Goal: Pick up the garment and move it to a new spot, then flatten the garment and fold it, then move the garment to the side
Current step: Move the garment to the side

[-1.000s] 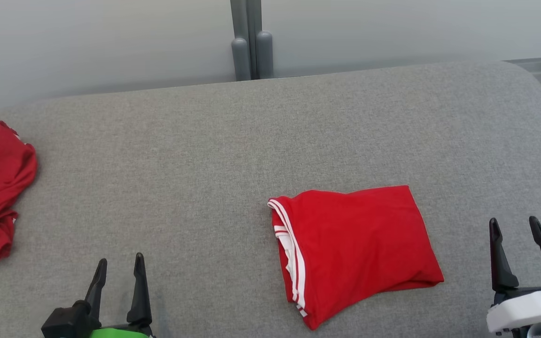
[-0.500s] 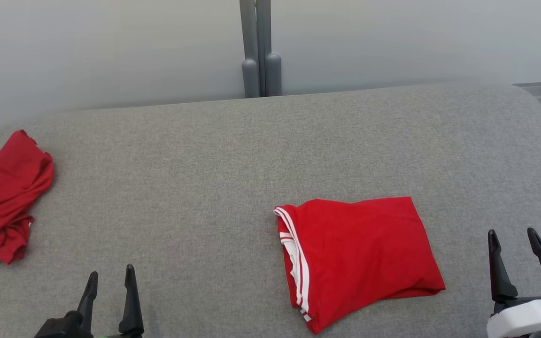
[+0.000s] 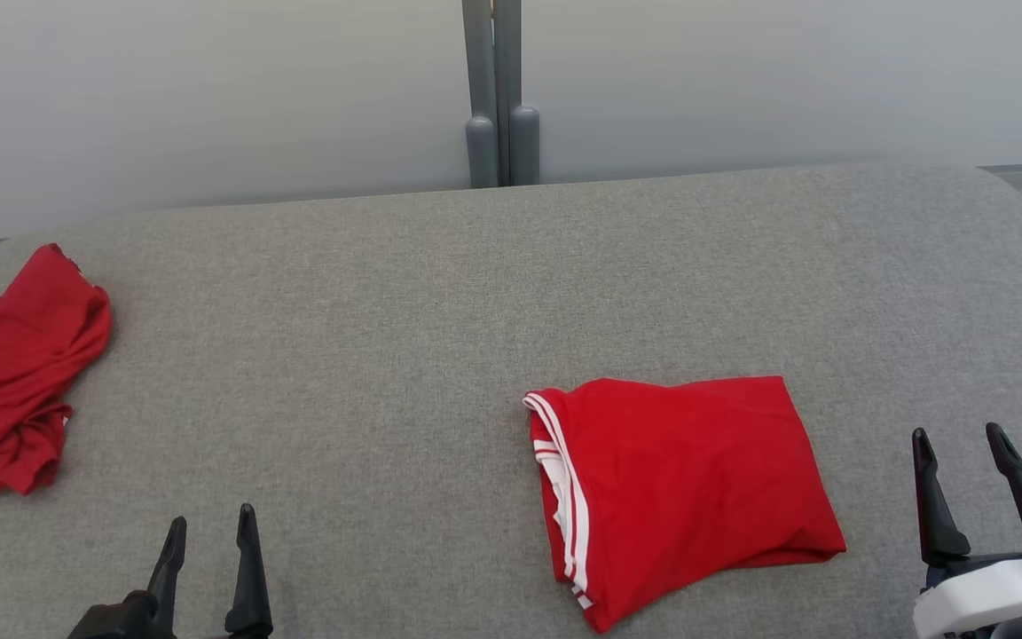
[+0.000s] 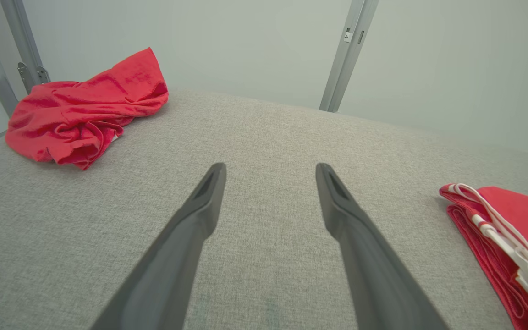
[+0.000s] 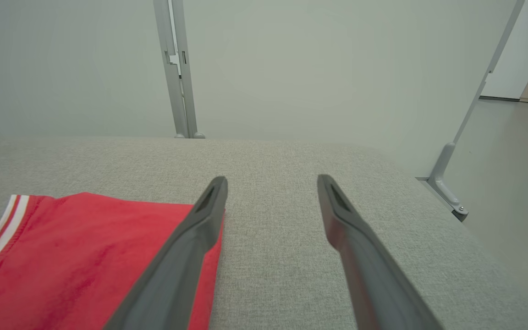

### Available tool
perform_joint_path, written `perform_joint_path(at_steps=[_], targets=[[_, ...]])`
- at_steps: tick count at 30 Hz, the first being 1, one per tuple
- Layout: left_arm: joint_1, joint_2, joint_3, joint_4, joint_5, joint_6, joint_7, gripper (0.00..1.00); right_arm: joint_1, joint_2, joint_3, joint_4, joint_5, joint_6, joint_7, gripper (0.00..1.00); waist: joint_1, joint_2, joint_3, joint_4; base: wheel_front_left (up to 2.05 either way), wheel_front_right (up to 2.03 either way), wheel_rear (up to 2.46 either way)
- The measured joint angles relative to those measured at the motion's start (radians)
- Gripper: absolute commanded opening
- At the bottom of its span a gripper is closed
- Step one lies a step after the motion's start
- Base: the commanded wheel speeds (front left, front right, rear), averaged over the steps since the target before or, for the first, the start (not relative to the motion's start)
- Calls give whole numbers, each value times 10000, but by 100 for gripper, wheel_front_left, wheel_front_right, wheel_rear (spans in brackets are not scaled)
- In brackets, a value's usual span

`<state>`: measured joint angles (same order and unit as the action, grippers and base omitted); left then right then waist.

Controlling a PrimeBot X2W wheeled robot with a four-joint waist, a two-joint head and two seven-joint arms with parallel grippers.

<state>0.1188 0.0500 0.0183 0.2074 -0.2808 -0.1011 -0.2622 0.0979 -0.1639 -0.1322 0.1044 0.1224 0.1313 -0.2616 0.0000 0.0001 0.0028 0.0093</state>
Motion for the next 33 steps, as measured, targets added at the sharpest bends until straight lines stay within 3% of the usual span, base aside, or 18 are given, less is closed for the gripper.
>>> perform_joint_path(at_steps=[9,15,19,22,25,28,33], targets=[[86,0,19,-54,-6,19,0,100,-228,-63,140,-180,142,0,0,100,0,0,-30,-45,0,0,0],[142,0,19,-121,-6,58,0,100,-723,-909,968,357,909,2,314,100,0,0,-69,-78,0,0,0],[180,0,23,-176,-75,132,0,100,-1499,-1555,1198,-357,1847,4,2069,100,0,0,-97,-107,0,0,0],[271,0,0,-196,-140,165,0,100,-1866,-1950,1360,-849,2529,4,4042,100,0,0,-103,-133,0,0,0],[283,2,-86,-199,-196,188,0,100,-2220,-2021,1145,-947,2847,2,5996,100,0,0,-50,-134,0,0,0],[267,-2,-188,-192,-222,188,0,100,-2434,-1687,1156,-813,3292,0,7774,100,0,0,39,-102,0,0,0],[93,-2,-257,-196,-232,188,0,100,-2972,-1338,1452,272,3242,-4,9003,100,0,0,285,-49,0,0,0]])
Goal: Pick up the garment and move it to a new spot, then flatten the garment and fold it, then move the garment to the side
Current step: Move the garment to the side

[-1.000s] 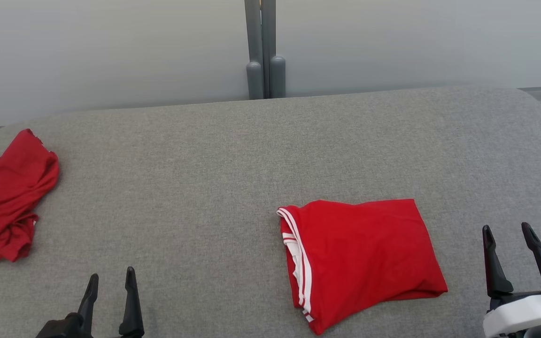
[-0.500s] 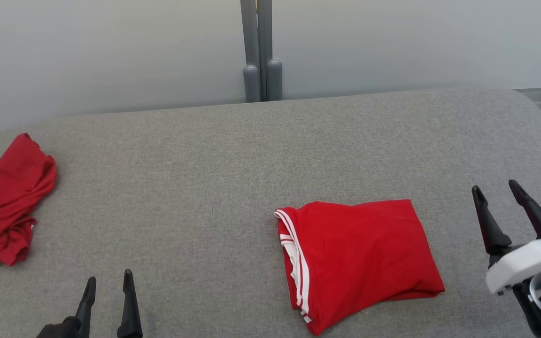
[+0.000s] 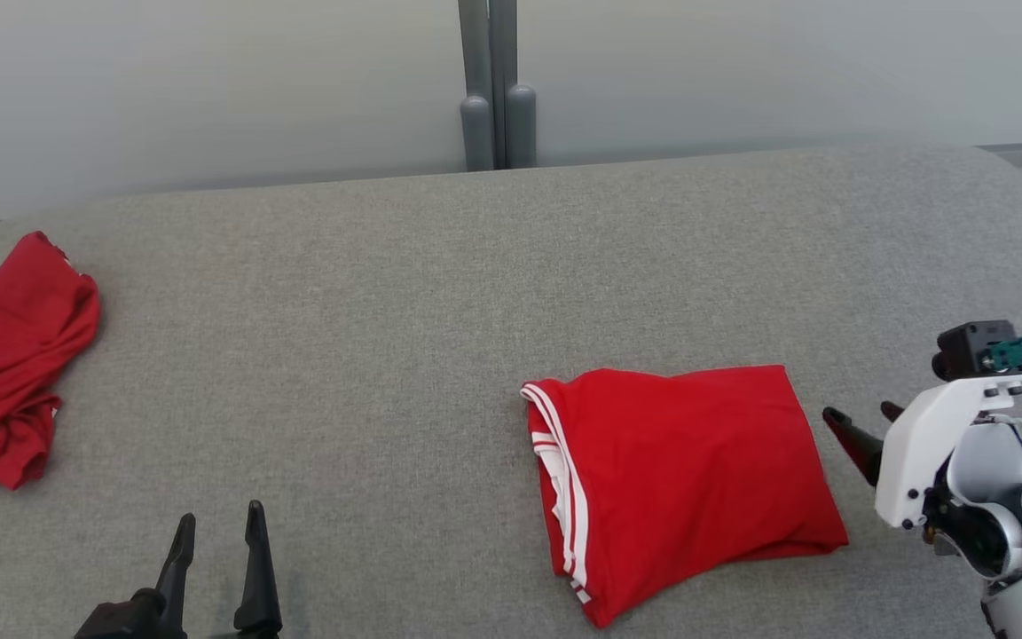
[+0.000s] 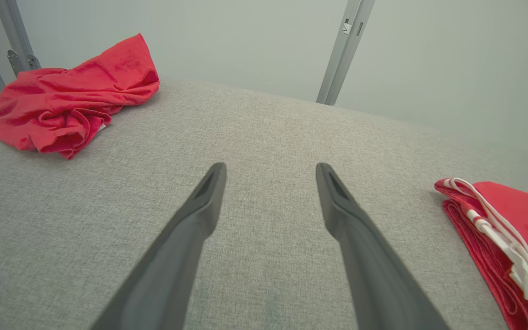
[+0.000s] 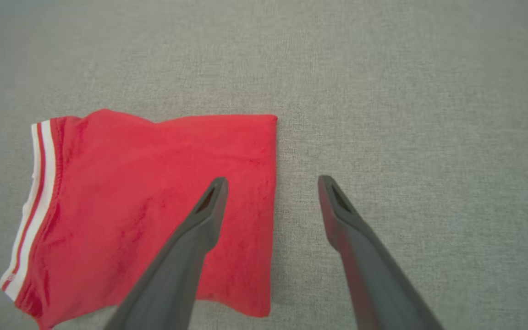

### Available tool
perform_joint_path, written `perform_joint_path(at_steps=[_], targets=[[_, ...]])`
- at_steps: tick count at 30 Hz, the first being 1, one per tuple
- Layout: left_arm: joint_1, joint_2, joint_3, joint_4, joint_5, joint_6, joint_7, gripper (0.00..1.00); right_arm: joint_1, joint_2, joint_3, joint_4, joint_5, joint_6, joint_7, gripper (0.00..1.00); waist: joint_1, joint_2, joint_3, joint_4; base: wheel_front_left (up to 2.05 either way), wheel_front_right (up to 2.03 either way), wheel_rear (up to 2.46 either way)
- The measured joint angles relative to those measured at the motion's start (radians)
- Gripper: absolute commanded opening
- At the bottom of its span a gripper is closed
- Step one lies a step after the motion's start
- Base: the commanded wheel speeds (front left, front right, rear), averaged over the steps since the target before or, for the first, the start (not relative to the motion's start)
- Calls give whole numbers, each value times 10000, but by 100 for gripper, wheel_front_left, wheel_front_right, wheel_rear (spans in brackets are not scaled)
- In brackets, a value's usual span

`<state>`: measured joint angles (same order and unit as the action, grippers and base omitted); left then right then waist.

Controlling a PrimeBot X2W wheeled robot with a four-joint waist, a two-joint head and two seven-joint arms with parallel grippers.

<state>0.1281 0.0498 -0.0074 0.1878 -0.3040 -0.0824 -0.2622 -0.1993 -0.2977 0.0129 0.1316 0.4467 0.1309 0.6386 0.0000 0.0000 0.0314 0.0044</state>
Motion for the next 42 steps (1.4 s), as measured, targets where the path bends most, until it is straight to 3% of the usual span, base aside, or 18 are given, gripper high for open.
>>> perform_joint_path(at_steps=[8,16,17,18,31,38,42], targets=[[-267,0,-130,113,111,-65,0,100,-955,656,-36,2470,-665,-2,-284,100,1,0,297,136,0,0,0],[-423,0,-100,255,247,-194,0,100,-1746,1011,79,4525,-562,-2,-1068,100,1,0,411,361,0,0,0],[-425,2,-113,280,247,-207,0,100,-1860,1053,182,4878,-397,-2,-1177,72,0,0,397,383,0,0,0],[-425,0,-127,284,247,-222,0,100,-1900,1081,234,5022,-232,-2,-1214,2,1,0,386,391,0,0,0],[-472,0,-255,-102,336,-184,-2,100,-2659,527,1701,5106,1156,2,-2088,0,1,0,455,-200,0,0,0],[-658,-2,-453,-548,621,-161,0,100,-3182,596,2531,5055,1467,4,-2497,0,1,0,651,-1186,0,0,0],[-849,0,-508,-654,713,-209,-2,100,-3395,328,2826,5137,1478,6,-2970,0,1,0,795,-1884,0,0,0]])
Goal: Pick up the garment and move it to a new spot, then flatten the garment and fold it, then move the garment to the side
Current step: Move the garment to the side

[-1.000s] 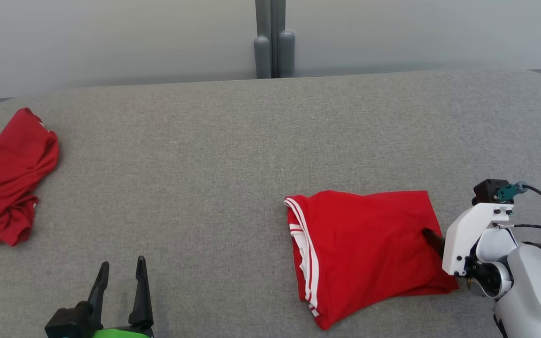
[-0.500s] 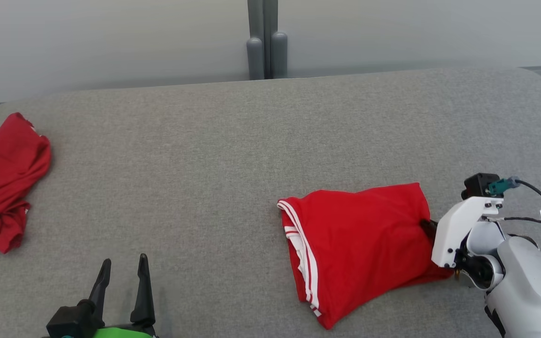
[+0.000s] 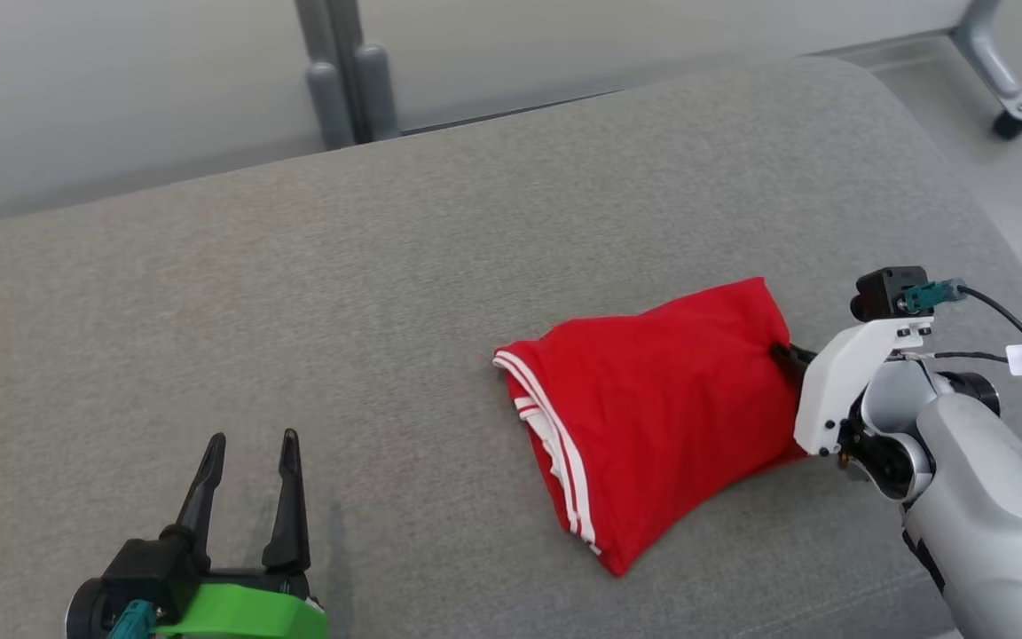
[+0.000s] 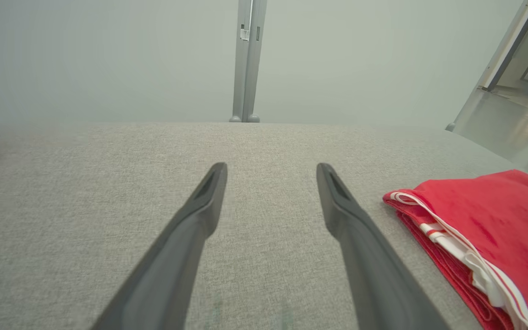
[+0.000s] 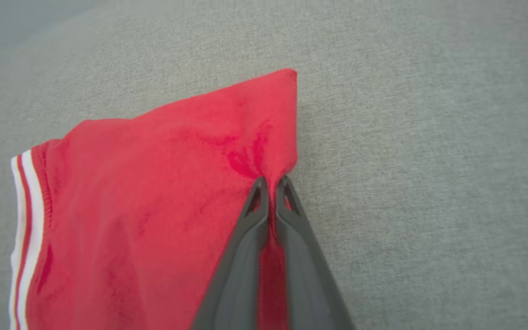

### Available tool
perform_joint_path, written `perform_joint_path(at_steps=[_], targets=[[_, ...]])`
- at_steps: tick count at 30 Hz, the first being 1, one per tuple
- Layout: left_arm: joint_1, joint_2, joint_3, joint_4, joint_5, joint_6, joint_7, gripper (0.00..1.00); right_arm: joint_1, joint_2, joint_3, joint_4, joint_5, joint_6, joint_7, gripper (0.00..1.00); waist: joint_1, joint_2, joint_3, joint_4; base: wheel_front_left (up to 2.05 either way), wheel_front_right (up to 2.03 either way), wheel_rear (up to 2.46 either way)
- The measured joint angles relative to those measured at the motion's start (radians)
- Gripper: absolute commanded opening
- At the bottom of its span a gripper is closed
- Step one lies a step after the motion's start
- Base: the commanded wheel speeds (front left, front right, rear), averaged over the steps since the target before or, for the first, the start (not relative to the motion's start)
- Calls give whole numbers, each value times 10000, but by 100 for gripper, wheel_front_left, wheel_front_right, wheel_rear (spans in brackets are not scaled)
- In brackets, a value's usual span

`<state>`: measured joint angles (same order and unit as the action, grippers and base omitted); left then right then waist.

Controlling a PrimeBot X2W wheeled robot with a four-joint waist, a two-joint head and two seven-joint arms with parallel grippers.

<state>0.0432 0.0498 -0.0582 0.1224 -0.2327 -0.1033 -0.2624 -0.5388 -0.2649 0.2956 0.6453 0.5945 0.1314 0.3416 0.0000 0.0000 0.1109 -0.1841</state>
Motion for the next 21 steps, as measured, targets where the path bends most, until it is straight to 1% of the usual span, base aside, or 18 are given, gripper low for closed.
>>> perform_joint_path(at_steps=[5,10,15,21], targets=[[-281,-6,-109,25,150,-38,0,100,-490,-96,259,138,88,0,-867,0,0,0,269,-778,0,0,0],[-695,-4,-332,94,474,-125,0,100,-1350,-357,199,692,96,0,-1755,0,0,0,825,-1160,0,0,0],[-1000,35,-362,109,648,-188,0,100,-2371,-769,-98,1569,-19,0,-2297,0,0,0,1489,-1207,0,0,0],[-1237,123,-359,84,738,-203,0,100,-3473,-1358,-782,2729,-339,0,-2817,0,1,0,2188,-982,0,0,0]])
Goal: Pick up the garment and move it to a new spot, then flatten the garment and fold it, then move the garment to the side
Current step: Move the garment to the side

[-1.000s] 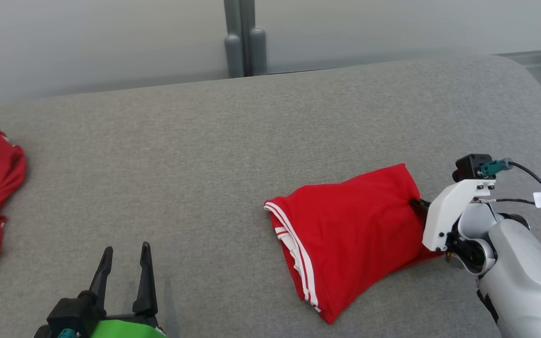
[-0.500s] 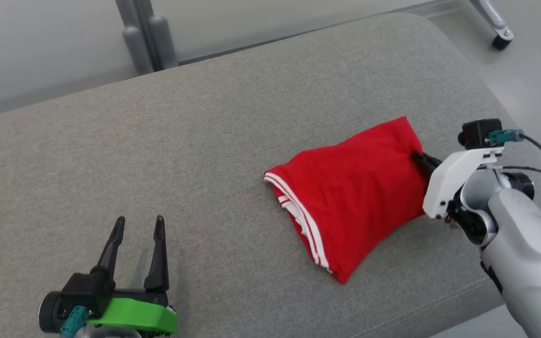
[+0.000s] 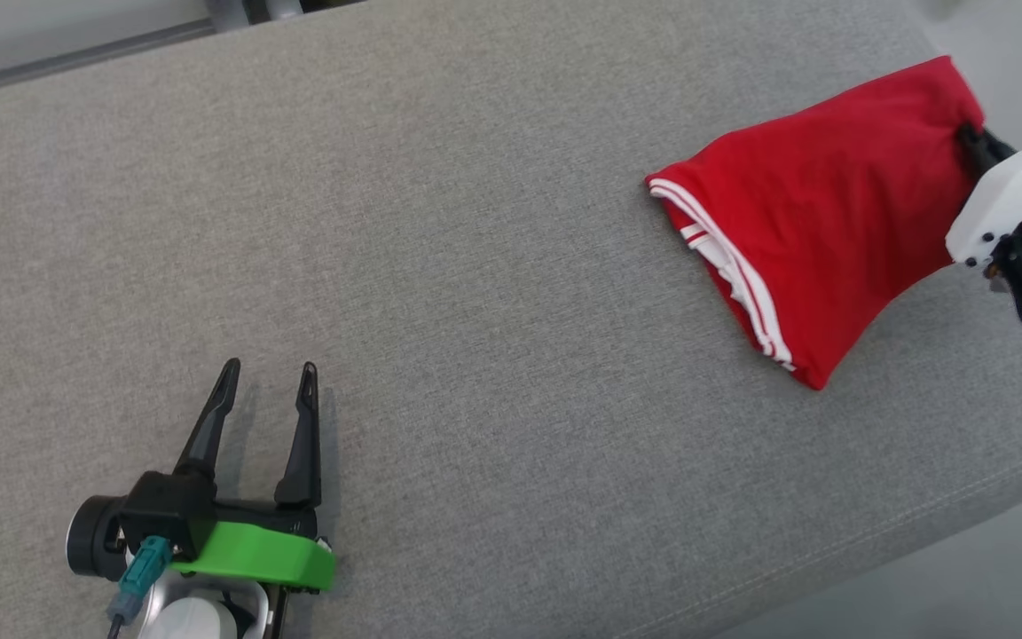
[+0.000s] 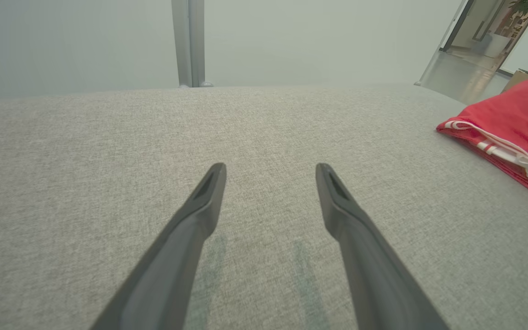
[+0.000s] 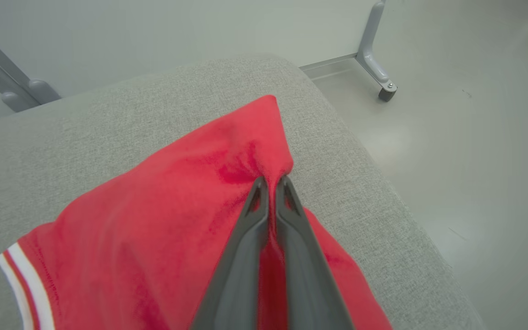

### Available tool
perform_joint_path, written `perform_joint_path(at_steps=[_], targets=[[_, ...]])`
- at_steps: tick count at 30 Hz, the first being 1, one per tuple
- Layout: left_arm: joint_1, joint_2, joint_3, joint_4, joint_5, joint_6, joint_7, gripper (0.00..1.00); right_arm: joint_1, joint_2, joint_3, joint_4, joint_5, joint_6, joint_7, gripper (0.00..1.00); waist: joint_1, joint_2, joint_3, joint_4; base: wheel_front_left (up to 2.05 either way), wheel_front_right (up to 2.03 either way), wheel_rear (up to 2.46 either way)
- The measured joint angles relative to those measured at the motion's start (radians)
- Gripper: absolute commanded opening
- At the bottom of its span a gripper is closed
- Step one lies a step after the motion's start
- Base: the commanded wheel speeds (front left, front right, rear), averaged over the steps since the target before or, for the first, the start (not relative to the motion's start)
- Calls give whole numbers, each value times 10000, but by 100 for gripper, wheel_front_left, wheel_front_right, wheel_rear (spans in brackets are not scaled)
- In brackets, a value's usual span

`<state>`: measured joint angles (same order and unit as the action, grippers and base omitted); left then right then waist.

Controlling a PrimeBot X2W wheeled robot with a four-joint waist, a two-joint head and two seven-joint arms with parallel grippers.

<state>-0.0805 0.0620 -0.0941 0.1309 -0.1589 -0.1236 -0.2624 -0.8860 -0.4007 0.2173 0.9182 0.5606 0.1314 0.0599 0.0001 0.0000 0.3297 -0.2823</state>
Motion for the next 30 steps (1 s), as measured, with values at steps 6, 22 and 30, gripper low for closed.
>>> perform_joint_path(at_steps=[6,22,30], targets=[[-134,151,44,-50,117,-10,0,100,-786,-389,-554,1183,-364,0,-460,0,0,0,574,269,0,0,0],[-128,276,111,-88,201,-38,0,100,-1685,-665,-1628,3586,-2311,0,-2441,100,0,0,803,582,0,0,0],[22,86,182,-42,15,-36,2,100,-1842,-355,-1392,2591,-3139,2,-3173,100,-1,0,240,708,0,0,0]])
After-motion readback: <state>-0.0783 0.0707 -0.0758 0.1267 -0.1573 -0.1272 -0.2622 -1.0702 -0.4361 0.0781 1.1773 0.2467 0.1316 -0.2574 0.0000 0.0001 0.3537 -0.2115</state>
